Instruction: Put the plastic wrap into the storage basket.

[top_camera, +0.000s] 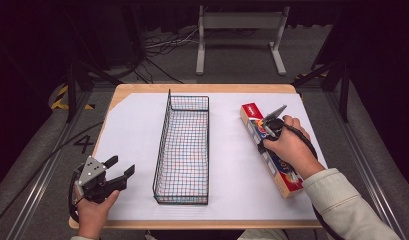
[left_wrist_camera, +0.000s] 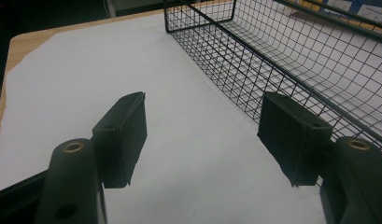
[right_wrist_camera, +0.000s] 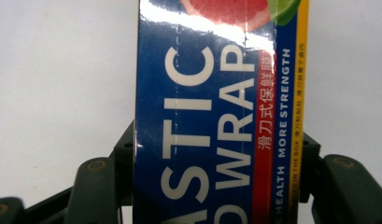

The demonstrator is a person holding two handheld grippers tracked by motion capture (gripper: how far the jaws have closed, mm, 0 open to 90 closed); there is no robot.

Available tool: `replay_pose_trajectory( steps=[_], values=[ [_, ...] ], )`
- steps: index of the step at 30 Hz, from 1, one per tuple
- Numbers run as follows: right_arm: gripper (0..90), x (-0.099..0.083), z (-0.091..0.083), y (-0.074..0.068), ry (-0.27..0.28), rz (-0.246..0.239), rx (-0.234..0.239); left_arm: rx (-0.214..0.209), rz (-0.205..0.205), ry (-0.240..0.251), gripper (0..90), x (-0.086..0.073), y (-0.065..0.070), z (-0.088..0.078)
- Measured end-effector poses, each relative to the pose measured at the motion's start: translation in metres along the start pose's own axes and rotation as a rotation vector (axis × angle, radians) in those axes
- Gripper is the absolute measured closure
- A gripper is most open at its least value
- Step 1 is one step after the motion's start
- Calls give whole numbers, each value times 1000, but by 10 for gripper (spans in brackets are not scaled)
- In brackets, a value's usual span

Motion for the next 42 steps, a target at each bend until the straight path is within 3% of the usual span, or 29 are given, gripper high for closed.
replay_pose_trajectory(
  steps=[8,21,29,38,42],
  values=[
    [406,6,-17,-14,27,55,31,6,7,6,330,0,0,-1],
    [406,16,-38,-29,60,99,28,-9,8,19,328,1,4,2],
    [405,26,-53,-47,103,159,48,-13,14,23,327,3,6,4],
    [404,34,-61,-62,114,185,57,-12,11,29,326,4,6,4],
    [404,40,-70,-74,116,224,62,-8,13,30,326,3,6,3]
  ],
)
Point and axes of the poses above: each handheld gripper's, and its own axes: z roughly forward along the jaws, x roughly out of its top, y roughly to its right, the point moved 10 cm from there along z, roughly forward along the jaws, and after that the axes turned 2 degrees about -y, right-handed, at the moved point
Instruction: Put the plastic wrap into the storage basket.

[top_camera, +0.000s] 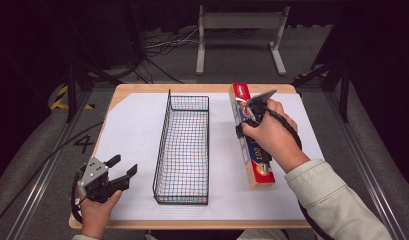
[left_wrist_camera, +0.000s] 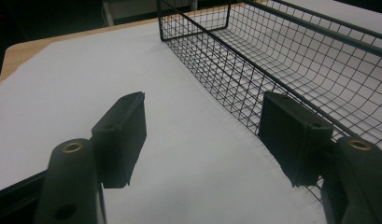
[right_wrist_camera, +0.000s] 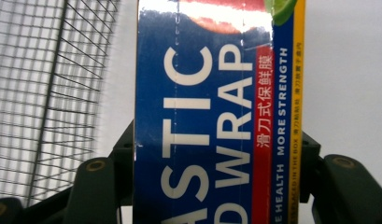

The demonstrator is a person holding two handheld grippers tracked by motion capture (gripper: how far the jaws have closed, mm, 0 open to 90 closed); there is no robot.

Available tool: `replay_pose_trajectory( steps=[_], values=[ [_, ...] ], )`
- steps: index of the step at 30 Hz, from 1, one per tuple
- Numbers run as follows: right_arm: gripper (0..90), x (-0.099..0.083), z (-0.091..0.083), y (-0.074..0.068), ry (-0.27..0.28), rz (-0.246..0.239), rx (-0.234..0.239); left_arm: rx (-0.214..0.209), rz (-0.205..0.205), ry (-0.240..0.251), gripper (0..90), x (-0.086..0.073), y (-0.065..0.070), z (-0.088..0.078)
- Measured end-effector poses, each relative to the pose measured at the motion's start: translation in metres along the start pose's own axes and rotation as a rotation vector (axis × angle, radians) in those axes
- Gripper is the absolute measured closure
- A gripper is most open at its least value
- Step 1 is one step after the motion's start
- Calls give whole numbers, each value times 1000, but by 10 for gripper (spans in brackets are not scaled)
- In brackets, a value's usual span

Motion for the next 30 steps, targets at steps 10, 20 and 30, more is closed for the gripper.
replay_pose_trajectory(
  steps=[10,20,30],
  values=[
    [403,5,-7,-21,20,71,-8,5,-3,1,328,0,-1,-2],
    [403,10,-11,-41,40,99,-23,3,-3,2,329,0,-1,-2],
    [403,16,-17,-64,39,94,-23,2,-8,5,330,0,-2,-2]
  ],
)
Point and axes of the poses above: each handheld gripper's, and its own axes: z roughly forward along the jaws, x roughly out of its top, y roughly to its right, the point moved 10 cm from there along z, roughly forward along the jaws, and after that the axes turned 2 degrees about -y, right-handed, at the moved point
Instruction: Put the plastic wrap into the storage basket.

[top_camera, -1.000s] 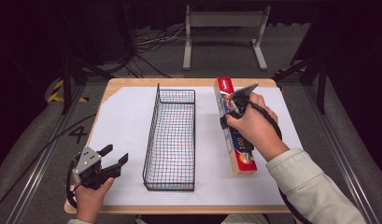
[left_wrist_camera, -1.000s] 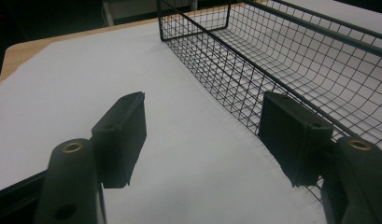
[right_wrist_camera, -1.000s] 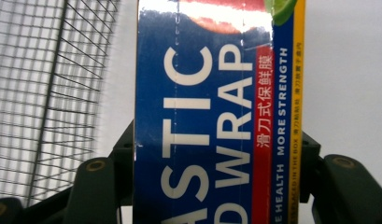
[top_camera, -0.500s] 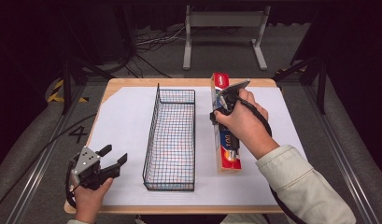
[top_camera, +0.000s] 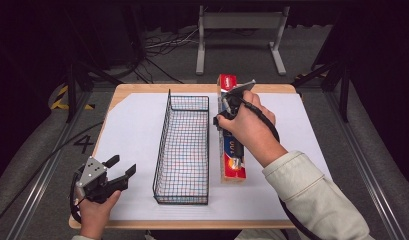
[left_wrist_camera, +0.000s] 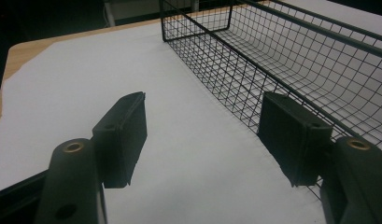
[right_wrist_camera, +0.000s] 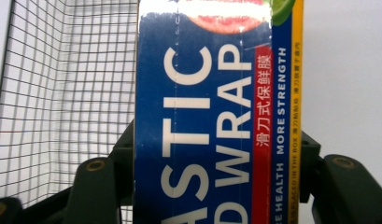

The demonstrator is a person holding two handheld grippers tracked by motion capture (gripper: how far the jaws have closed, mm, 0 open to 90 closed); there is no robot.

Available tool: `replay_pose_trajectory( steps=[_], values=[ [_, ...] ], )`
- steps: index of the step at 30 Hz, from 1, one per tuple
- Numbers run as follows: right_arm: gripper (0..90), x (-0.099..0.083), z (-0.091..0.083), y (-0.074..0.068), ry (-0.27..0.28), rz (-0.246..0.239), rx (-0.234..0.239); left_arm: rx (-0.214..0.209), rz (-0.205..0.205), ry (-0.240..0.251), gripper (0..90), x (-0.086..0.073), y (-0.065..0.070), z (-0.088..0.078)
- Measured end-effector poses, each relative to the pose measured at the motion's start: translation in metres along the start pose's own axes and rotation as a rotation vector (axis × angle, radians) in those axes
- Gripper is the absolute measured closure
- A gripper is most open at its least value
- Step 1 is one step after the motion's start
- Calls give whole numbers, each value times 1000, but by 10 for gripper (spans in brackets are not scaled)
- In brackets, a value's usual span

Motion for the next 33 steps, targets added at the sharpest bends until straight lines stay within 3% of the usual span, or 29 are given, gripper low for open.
replay_pose_trajectory(
  steps=[13,33],
  values=[
    [403,0,2,-37,-3,-6,11,9,4,1,331,-1,-1,-3],
    [403,4,17,-76,-4,4,24,20,5,4,330,-3,-3,-5]
  ],
)
Point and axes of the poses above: each handheld gripper's, and its own axes: z roughly forward along the jaws, x roughly out of its top, y roughly to its right, the point moved 10 cm from there along z, roughly forward along the jaws, and after that the axes turned 2 degrees about -y, right-handed, at the moved point
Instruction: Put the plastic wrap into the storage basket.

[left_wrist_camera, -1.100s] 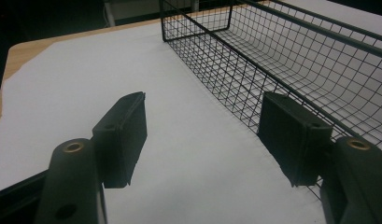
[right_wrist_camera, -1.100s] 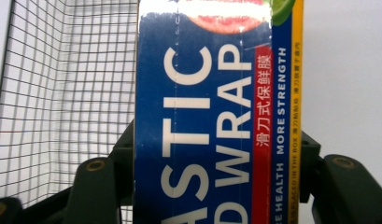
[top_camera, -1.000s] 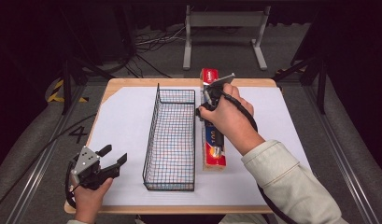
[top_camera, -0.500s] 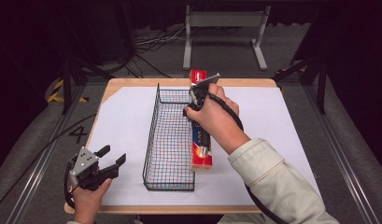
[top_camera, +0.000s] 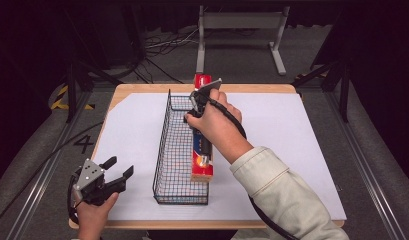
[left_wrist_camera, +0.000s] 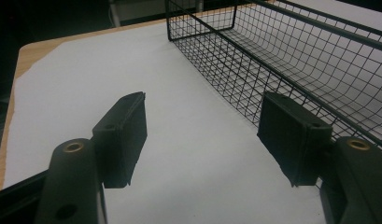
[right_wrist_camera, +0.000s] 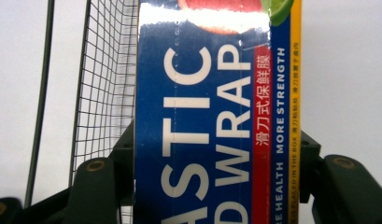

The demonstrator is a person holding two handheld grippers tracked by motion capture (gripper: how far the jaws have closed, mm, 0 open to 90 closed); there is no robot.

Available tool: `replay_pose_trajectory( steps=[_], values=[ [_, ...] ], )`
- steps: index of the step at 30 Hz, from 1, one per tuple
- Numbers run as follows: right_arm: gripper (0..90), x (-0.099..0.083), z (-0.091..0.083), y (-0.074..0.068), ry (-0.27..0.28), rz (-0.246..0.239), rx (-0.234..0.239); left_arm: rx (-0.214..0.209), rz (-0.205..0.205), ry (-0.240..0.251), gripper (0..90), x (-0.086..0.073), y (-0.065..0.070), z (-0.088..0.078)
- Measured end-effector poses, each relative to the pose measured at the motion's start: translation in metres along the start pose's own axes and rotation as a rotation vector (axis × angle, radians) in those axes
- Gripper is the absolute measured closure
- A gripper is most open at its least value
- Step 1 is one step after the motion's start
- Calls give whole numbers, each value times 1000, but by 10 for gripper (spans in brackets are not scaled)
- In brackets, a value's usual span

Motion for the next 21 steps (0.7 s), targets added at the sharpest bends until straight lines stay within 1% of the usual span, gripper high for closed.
replay_pose_trajectory(
  steps=[4,5,7,9,10,11,15,16,19,21],
  values=[
    [403,-2,7,-6,-8,6,-6,-4,2,1,331,1,0,2],
    [403,-3,9,-6,-10,2,-8,-4,4,1,331,1,0,2],
    [403,-3,13,-8,-6,4,-4,-7,1,2,331,1,1,3],
    [403,-4,17,-10,-14,11,-4,-8,5,3,331,1,1,4],
    [402,-5,19,-10,-17,5,-9,-8,5,3,331,2,1,4],
    [403,-5,21,-11,-21,13,-9,-11,2,4,331,2,1,4],
    [403,-7,27,-12,-21,-2,-19,-11,2,4,331,2,0,5],
    [402,-8,31,-14,-27,0,-19,-12,3,3,331,2,1,5],
    [402,-10,36,-14,-38,1,-31,-11,1,6,331,2,0,4],
    [402,-10,41,-15,-28,-2,-32,-10,2,5,331,2,0,4]
  ],
)
Point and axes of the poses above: each handheld gripper's, and its own axes: z roughly forward along the jaws, x roughly out of its top, y roughly to its right, the point moved 10 cm from there along z, roughly forward along the jaws, and after that the axes turned 2 degrees about -y, right-handed, at the moved point
